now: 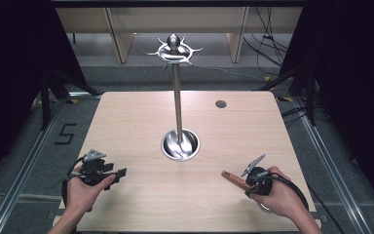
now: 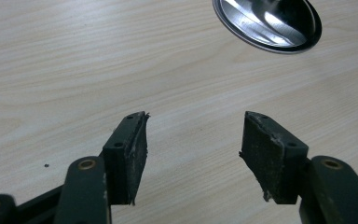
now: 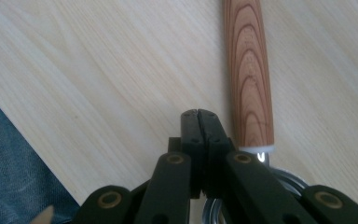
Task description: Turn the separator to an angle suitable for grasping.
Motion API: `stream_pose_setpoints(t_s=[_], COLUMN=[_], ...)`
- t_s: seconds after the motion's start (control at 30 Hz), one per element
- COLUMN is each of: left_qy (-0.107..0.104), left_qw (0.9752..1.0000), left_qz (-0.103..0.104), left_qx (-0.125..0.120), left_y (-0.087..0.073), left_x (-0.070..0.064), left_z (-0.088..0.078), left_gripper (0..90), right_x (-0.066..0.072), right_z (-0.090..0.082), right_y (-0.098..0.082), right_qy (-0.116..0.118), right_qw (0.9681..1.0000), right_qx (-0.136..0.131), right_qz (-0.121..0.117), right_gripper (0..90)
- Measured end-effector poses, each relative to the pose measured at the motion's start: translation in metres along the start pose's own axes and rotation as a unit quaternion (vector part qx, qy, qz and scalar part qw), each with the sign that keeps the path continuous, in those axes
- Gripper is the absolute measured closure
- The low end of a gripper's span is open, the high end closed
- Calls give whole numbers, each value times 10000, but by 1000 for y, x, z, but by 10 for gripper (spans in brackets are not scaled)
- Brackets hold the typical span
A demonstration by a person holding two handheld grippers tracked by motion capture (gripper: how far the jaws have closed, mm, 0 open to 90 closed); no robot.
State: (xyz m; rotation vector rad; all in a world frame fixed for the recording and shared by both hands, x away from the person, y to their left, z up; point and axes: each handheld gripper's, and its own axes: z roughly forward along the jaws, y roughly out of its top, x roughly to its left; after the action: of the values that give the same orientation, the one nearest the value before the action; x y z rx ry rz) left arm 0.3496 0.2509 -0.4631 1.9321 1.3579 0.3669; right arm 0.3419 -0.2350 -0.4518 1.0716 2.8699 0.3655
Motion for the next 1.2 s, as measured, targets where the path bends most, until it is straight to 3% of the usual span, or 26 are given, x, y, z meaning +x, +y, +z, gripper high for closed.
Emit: stream_pose_setpoints(t_s=[0.17,0.23,0.3,0.33,0.4,0.57,0.6,0.67,0.7,0.77,0.87,0.9,0.93,1.0,1.03,1.13,1.17,1.2], left_qy=[-12,-18,-19,-20,-14,-6,-6,-19,-24,-30,-38,-49,-52,-49,-41,-16,-19,-35], left_qw=[9999,10000,9999,10000,9999,10000,9999,9999,9998,9998,10000,10000,9998,9999,10000,10000,9999,10000], left_qz=[98,28,110,21,84,-11,125,91,132,132,-8,-10,134,99,-18,1,126,16], left_qx=[85,36,110,23,73,-14,107,86,124,114,-26,-34,107,57,-60,-25,89,-7], left_y=[0,0,0,0,0,0,1,1,1,1,1,1,1,1,1,0,1,0], left_x=[2,1,2,1,1,1,3,3,3,3,1,0,2,2,0,1,3,1], left_z=[-2,0,-1,0,-1,-1,-3,-2,-3,-3,-1,-1,-3,-2,-1,-1,-3,-2], left_gripper=[398,398,398,398,398,398,398,398,398,397,398,398,397,397,397,397,397,397], right_x=[1,2,0,-1,-2,-5,-7,-7,-9,-8,-10,-11,-13,-11,-15,-15,-17,-20], right_z=[8,12,15,19,21,23,24,25,27,27,28,29,30,30,31,31,31,32], right_y=[13,19,25,31,36,44,47,47,48,51,53,54,56,57,58,59,60,60], right_qy=[-11,4,-23,20,38,48,8,26,-10,14,-42,-14,-20,-38,-34,-78,-74,-138], right_qw=[9998,9997,9996,9993,9992,9991,9990,9990,9990,9988,9990,9989,9989,9985,9990,9989,9989,9988], right_qx=[189,245,287,357,406,421,448,437,421,498,451,469,464,500,441,443,457,431], right_qz=[-97,-47,-51,-47,-7,-18,-20,-20,-134,18,-14,73,75,217,42,134,120,209], right_gripper=[900,900,900,900,900,900,900,900,900,900,900,900,900,900,900,900,900,900])
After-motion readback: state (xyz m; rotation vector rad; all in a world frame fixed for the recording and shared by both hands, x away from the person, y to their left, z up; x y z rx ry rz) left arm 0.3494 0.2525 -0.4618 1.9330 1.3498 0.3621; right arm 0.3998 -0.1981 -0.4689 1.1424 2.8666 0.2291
